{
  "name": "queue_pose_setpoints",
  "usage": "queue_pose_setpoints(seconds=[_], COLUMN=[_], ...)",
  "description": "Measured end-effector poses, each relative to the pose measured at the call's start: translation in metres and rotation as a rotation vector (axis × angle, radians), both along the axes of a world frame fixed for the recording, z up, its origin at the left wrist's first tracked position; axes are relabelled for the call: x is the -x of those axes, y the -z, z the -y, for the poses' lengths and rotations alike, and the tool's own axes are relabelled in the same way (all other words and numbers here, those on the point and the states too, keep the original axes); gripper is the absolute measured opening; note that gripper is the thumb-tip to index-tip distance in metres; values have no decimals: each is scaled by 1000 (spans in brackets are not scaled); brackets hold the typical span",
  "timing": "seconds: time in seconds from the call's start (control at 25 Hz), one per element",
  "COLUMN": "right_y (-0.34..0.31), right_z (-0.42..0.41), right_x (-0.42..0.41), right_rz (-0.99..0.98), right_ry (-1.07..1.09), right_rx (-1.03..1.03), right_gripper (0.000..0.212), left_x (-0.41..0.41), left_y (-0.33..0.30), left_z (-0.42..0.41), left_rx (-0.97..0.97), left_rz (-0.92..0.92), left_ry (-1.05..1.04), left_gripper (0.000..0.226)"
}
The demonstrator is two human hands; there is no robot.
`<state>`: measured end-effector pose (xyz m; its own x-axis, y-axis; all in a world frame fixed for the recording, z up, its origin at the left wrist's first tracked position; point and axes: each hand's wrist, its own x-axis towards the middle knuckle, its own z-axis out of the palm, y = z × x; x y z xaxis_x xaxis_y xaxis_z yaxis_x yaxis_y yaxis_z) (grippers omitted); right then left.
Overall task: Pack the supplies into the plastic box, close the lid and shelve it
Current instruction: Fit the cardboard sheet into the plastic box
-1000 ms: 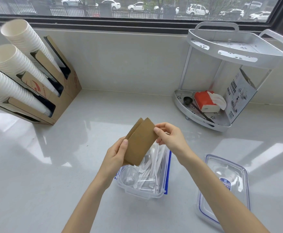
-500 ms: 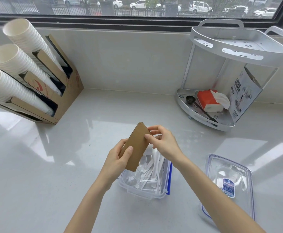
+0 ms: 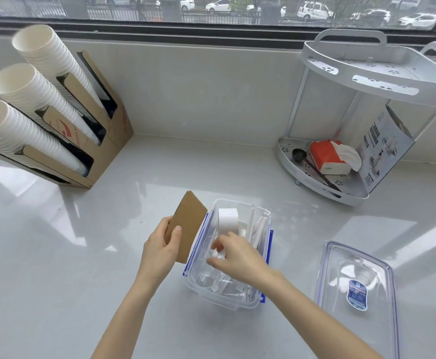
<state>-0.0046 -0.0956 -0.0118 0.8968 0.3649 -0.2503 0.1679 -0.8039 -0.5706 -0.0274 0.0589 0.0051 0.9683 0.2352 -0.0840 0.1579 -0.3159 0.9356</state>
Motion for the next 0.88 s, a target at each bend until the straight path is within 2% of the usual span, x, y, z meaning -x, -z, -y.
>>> queue_pose_setpoints(seconds=[0.08,0.28,0.56,0.68,0.88], right_y=[3,7,-6,-12,-14], right_z=[-5,-8,8,24,43], right_x=[4,6,4,0,1], right_rz=[30,130,197,211,211], right_ry=[-34,-29,121,186,258], right_rx=[84,148,37,17,4], right_gripper=[34,24,23,21,21], left_x=[2,4,4,3,7], left_y=[3,7,6,7,20], left_z=[-1,1,2,9,29], left_rx=[3,1,-40,-96,-281], left_rz=[-17,-56,-26,0,84], left_ry=[-4,-2,-19,12,102], left_gripper=[15,22,14,16,31])
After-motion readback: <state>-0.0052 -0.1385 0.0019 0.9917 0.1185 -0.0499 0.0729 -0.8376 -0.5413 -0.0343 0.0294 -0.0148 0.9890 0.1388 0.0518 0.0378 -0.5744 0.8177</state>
